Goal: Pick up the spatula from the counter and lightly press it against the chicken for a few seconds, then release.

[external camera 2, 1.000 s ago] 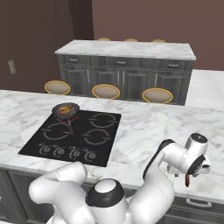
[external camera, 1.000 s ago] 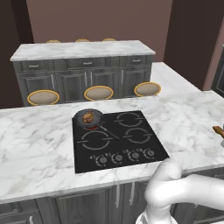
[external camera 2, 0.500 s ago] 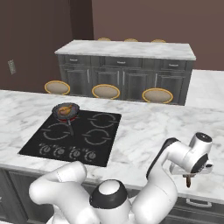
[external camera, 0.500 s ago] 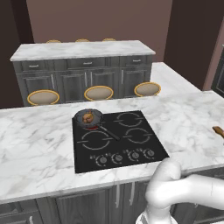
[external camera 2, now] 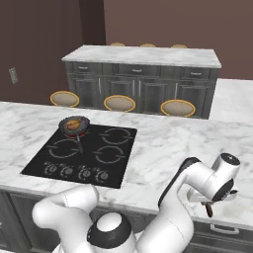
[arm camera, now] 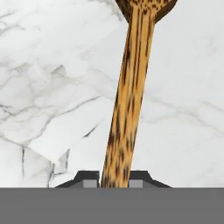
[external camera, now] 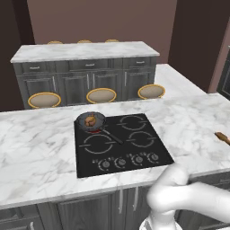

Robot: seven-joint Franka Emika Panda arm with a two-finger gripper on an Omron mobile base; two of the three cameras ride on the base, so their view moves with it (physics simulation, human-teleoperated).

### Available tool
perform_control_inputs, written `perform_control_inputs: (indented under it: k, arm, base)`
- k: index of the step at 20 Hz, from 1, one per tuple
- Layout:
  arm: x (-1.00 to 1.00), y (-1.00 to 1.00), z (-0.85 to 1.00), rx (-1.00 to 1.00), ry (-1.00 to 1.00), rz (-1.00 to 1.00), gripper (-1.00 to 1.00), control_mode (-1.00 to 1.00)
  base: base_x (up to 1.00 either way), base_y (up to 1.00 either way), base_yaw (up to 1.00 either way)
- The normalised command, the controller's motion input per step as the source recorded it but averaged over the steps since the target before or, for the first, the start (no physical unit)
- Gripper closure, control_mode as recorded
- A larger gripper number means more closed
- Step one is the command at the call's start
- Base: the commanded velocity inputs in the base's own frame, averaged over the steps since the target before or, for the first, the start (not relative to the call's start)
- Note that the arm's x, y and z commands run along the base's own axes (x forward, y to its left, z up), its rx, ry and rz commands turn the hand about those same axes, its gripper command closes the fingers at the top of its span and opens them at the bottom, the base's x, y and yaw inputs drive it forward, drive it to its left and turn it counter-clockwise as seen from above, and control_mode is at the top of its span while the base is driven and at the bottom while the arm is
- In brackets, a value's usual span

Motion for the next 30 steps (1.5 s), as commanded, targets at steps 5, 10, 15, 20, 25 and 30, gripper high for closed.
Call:
perform_control_inputs:
  k: [5, 10, 15, 20, 25, 30]
  arm:
    - [-0.48, 0.38, 0.37, 0.00, -0.10, 0.00, 1.00, -1.00]
    - [-0.35, 0.49, 0.45, 0.00, -0.06, -0.01, 1.00, -1.00]
    - [-0.20, 0.59, 0.39, 0.00, -0.01, -0.02, 1.00, -1.00]
    - [-0.13, 0.69, 0.37, 0.00, 0.00, 0.00, 1.00, -1.00]
    - [-0.14, 0.74, 0.22, 0.00, 0.00, 0.04, 1.00, -1.00]
    - [0.08, 0.76, 0.02, 0.00, 0.01, 0.09, 1.00, -1.00]
  base:
    - [0.00, 0.00, 0.00]
    - [0.00, 0.00, 0.00]
    - [0.00, 0.00, 0.00]
    - [0.00, 0.00, 0.00]
    - [0.00, 0.00, 0.00]
    - [0.00, 0.00, 0.00]
